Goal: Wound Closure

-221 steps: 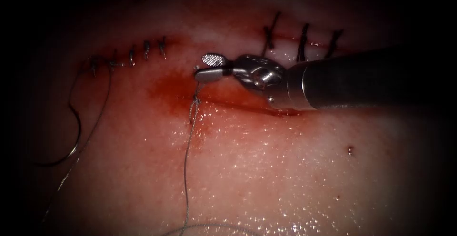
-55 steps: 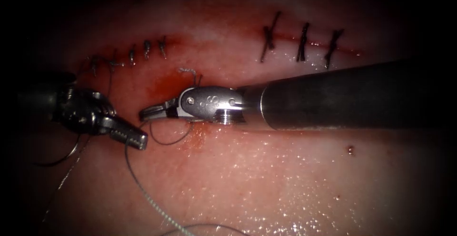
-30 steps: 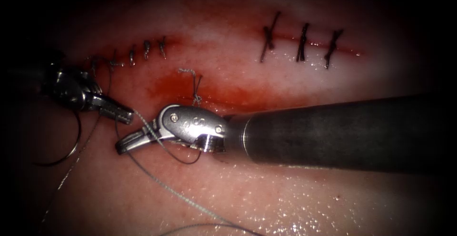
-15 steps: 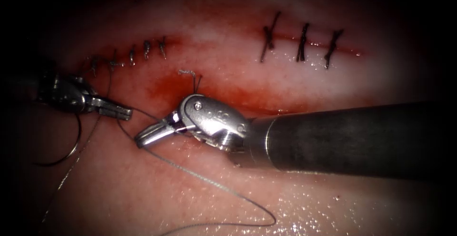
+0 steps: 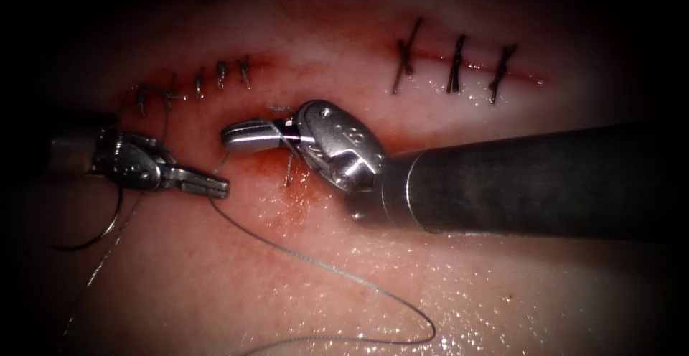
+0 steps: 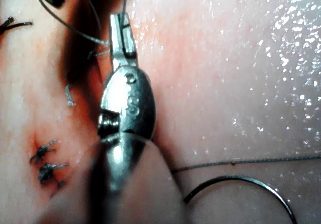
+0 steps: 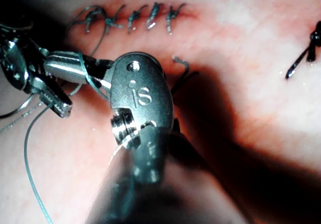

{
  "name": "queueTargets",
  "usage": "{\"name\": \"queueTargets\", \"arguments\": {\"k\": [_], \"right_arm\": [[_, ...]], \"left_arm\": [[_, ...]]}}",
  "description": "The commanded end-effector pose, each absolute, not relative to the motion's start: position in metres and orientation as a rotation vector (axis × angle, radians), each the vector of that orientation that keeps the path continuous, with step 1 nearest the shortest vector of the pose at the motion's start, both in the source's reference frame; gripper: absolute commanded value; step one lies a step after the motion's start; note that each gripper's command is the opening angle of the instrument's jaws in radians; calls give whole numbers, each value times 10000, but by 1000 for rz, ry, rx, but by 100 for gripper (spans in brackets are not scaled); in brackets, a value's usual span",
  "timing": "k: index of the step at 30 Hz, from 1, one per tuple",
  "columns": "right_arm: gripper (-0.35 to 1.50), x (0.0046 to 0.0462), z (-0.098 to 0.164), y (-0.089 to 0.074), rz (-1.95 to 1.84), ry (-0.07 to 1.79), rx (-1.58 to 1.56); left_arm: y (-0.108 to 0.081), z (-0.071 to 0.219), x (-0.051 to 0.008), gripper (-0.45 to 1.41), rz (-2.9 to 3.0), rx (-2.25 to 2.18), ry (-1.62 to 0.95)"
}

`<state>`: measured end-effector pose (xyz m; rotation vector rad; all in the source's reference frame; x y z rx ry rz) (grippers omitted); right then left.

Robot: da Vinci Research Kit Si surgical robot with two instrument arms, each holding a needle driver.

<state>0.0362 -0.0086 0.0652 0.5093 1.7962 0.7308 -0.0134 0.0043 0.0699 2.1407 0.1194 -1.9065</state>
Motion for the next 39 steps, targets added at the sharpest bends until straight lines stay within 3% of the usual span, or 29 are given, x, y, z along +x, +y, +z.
{"name": "queueTargets", "arguments": {"k": [1, 3, 4, 7, 9, 12, 13, 28, 39], "right_arm": [[-35, 366, 662, -89, 752, 1749, 461], [-35, 364, 665, -89, 775, 1666, 405], [-25, 362, 665, -88, 792, 1634, 387], [20, 355, 668, -82, 786, 1545, 282], [37, 352, 669, -80, 778, 1472, 238], [91, 349, 673, -77, 774, 1355, 160], [99, 349, 675, -77, 782, 1339, 139], [98, 363, 704, -80, 772, 1068, 51], [86, 374, 729, -82, 792, 838, 79]], "left_arm": [[37, 706, -145, -45, -1922, 2154, 112], [36, 709, -158, -45, -1941, 2169, 75], [35, 711, -162, -45, -1955, 2164, 63], [34, 714, -171, -45, -2003, 2155, 44], [32, 715, -173, -45, -2050, 2152, 23], [28, 717, -172, -45, -2161, 2154, 4], [26, 717, -173, -45, -2206, 2149, -13], [6, 726, -185, -45, -2541, 2086, -124], [5, 731, -189, -45, -2558, 2067, -117]]}}
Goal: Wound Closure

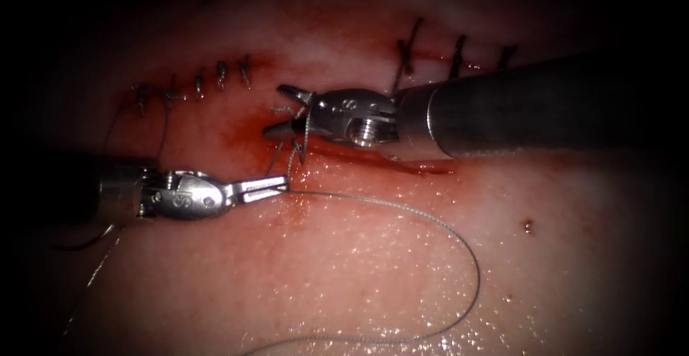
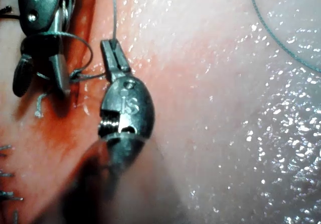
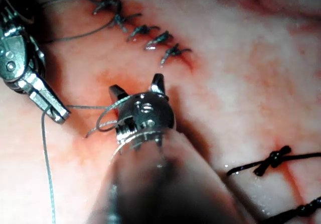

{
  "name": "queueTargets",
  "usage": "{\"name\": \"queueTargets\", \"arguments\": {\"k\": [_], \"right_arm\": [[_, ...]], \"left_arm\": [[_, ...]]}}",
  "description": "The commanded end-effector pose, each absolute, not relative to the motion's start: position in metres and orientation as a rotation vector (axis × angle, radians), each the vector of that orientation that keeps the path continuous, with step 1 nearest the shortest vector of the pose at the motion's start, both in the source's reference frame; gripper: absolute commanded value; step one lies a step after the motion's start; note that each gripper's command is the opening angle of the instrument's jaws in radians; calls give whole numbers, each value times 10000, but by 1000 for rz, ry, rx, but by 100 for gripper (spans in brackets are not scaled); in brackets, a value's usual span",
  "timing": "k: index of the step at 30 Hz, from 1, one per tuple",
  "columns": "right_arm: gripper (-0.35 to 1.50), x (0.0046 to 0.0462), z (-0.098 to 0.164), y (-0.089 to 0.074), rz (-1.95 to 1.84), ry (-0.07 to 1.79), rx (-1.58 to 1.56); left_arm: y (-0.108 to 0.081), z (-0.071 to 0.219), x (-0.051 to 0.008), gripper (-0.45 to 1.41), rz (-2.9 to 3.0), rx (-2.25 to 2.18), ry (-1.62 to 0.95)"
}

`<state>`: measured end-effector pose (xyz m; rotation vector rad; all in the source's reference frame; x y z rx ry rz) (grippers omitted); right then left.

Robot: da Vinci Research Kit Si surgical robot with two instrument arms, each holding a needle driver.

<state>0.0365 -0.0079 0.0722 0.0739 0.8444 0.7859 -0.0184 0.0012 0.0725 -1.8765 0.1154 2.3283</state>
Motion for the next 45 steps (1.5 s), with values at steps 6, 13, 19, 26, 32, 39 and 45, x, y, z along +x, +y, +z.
{"name": "queueTargets", "arguments": {"k": [6, 13, 19, 26, 32, 39, 45], "right_arm": [[76, 382, 749, -87, 850, 673, 146], [71, 386, 764, -93, 893, 587, 214], [-35, 386, 768, -94, 903, 590, 320], [-35, 383, 748, -94, 861, 668, 310], [-35, 375, 717, -84, 768, 821, 202], [-35, 363, 698, -89, 714, 950, 127], [-35, 343, 688, -112, 669, 1036, 113]], "left_arm": [[3, 732, -190, -45, 2326, -1880, 89], [2, 732, -190, -45, 2327, -1887, 80], [1, 731, -189, -45, 2333, -1888, 71], [16, 727, -171, -45, 2388, -1760, 94], [47, 720, -145, -45, 2516, -1513, 93], [76, 729, -128, -45, 2635, -1316, 125], [110, 732, -120, -45, 2690, -1244, 218]]}}
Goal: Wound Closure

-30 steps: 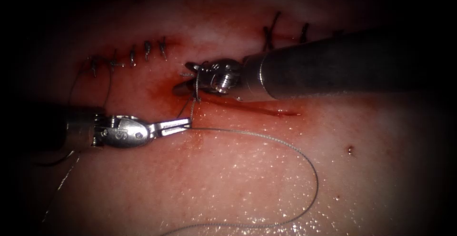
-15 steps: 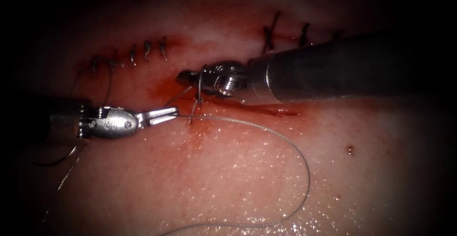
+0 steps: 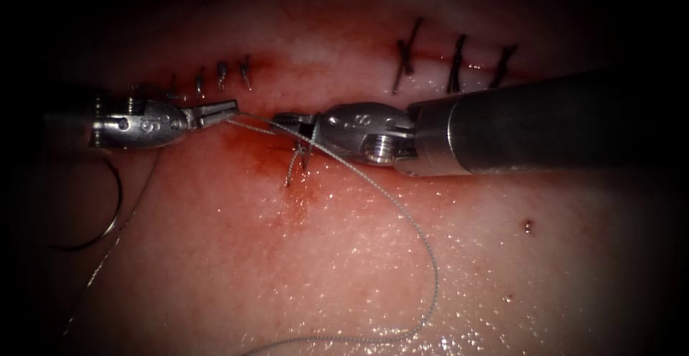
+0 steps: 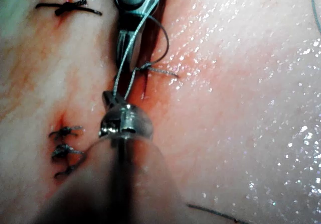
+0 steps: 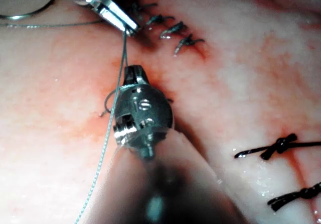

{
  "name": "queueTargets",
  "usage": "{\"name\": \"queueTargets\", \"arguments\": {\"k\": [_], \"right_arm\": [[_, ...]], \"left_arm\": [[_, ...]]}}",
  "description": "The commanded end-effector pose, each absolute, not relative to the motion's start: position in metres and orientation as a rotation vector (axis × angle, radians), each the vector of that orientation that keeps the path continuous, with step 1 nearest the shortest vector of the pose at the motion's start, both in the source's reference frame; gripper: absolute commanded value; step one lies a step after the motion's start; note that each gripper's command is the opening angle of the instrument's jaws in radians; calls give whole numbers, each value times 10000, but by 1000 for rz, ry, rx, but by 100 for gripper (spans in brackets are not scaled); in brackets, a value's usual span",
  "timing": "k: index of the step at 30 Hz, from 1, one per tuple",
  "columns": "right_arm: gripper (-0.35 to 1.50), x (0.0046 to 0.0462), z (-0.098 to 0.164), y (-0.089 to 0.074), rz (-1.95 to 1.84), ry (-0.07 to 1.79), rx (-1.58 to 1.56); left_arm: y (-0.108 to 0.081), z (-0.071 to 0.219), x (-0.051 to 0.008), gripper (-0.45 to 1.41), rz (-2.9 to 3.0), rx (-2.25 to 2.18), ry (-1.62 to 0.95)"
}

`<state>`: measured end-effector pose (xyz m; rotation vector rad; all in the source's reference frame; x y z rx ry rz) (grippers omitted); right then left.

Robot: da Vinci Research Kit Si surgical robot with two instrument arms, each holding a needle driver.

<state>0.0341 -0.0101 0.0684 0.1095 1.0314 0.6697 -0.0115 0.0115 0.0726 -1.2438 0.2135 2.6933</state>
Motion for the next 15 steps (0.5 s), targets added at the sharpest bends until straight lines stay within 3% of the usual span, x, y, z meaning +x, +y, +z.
{"name": "queueTargets", "arguments": {"k": [1, 15], "right_arm": [[-35, 340, 686, -116, 666, 1046, 112], [-35, 344, 670, -167, 607, 1073, 121]], "left_arm": [[116, 731, -119, -45, 2692, -1240, 241], [225, 680, -110, -45, 2762, -1132, 813]]}}
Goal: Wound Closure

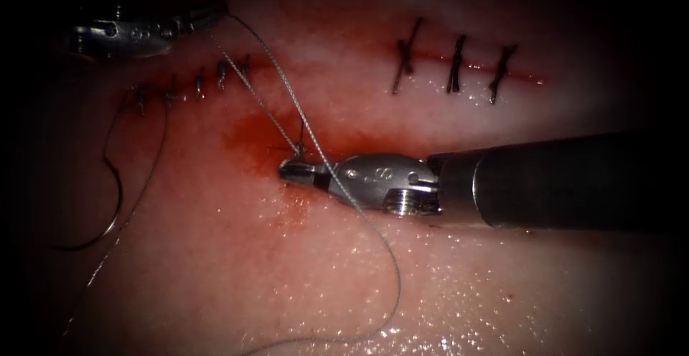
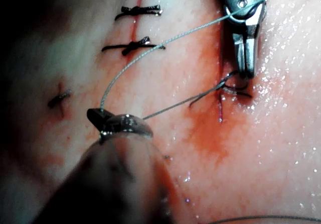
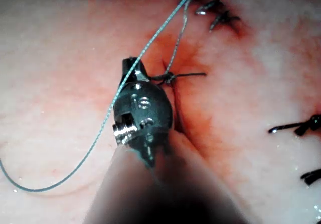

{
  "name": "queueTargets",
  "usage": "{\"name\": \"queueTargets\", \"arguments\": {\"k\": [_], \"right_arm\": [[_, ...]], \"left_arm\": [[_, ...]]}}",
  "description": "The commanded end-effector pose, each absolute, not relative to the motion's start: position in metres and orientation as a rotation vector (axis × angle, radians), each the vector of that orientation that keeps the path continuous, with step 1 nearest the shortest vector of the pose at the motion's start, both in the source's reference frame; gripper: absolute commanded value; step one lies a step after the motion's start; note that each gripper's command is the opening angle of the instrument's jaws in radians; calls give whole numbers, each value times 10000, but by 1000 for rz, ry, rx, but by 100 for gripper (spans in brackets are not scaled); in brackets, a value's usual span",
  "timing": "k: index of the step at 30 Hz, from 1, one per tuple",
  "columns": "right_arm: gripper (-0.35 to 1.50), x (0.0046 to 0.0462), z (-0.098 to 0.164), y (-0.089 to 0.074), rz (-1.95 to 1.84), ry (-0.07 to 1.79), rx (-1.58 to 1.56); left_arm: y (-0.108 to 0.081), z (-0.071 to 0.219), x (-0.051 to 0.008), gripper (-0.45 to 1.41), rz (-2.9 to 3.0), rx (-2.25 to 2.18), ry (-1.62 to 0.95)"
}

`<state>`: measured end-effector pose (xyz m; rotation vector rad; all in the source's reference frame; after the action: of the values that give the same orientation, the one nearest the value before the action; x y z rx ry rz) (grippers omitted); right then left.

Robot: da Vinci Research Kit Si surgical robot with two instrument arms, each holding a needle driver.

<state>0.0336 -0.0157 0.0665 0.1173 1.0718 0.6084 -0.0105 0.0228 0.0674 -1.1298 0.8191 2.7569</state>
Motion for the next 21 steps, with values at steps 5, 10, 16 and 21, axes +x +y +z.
{"name": "queueTargets", "arguments": {"k": [5, 10, 16, 21], "right_arm": [[-35, 347, 669, -176, 599, 1079, 121], [-35, 344, 673, -181, 561, 1103, 164], [-35, 342, 683, -194, 561, 1079, 251], [-35, 343, 697, -209, 596, 1074, 310]], "left_arm": [[269, 669, -112, -45, 2795, -1051, 946], [282, 674, -131, -45, 2812, -969, 1009], [292, 680, -141, -45, 2817, -904, 1108], [321, 678, -133, -45, 2774, -855, 1152]]}}
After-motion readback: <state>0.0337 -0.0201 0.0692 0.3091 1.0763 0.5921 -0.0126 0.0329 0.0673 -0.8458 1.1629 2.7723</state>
